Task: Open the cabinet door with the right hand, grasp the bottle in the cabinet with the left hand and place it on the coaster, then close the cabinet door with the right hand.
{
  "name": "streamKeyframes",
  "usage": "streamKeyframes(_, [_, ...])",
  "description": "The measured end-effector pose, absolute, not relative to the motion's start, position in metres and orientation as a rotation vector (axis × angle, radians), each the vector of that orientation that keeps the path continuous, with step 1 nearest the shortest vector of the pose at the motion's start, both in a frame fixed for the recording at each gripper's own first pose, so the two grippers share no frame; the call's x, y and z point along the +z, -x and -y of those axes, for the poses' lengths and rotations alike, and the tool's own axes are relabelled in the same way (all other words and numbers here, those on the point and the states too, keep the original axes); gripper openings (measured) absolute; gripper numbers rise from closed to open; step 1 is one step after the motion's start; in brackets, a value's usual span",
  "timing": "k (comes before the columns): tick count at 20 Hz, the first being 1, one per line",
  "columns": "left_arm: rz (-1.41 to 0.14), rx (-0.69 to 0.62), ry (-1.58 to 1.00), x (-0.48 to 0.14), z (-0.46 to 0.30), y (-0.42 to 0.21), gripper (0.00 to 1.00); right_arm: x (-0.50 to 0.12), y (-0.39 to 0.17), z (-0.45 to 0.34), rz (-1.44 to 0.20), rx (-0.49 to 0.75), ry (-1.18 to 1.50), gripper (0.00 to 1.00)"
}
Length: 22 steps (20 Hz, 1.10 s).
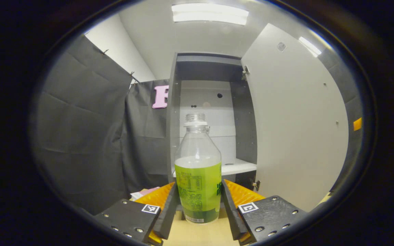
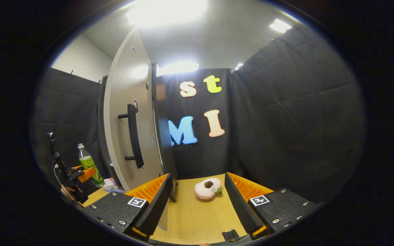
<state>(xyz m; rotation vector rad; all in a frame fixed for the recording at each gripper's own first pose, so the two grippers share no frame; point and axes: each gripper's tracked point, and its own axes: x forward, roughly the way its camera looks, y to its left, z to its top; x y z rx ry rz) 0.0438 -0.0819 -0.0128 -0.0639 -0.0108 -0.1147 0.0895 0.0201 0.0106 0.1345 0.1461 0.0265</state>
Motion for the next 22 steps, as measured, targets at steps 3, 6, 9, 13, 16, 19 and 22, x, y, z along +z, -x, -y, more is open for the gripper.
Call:
streamKeyframes(3, [-0.004, -0.087, 0.052, -0.040, 0.077, -0.021, 0.68, 0.005, -0.082, -0.022, -0.161, 0.042, -0.126, 0.94])
streamKeyframes(6, [-0.041, -0.066, 0.050, -0.072, 0.075, -0.001, 0.68, -0.001, -0.078, -0.019, -0.177, 0.043, -0.099, 0.94])
streamKeyframes(9, [-0.059, -0.054, 0.044, -0.098, 0.073, 0.017, 0.68, -0.006, -0.077, -0.019, -0.184, 0.041, -0.106, 0.94])
streamKeyframes(13, [-0.073, -0.041, -0.015, -0.134, 0.074, 0.029, 0.68, -0.025, -0.077, -0.019, -0.226, 0.043, -0.089, 0.91])
streamKeyframes(16, [-0.111, -0.017, -0.003, -0.168, 0.069, 0.041, 0.72, -0.038, -0.079, -0.029, -0.259, 0.060, -0.081, 0.94])
streamKeyframes(19, [-0.157, 0.017, 0.001, -0.199, 0.061, 0.055, 0.63, -0.044, -0.079, -0.039, -0.281, 0.084, -0.055, 0.94])
streamKeyframes(22, [-0.193, 0.042, -0.001, -0.226, 0.056, 0.065, 0.68, -0.047, -0.078, -0.044, -0.291, 0.099, -0.035, 0.94])
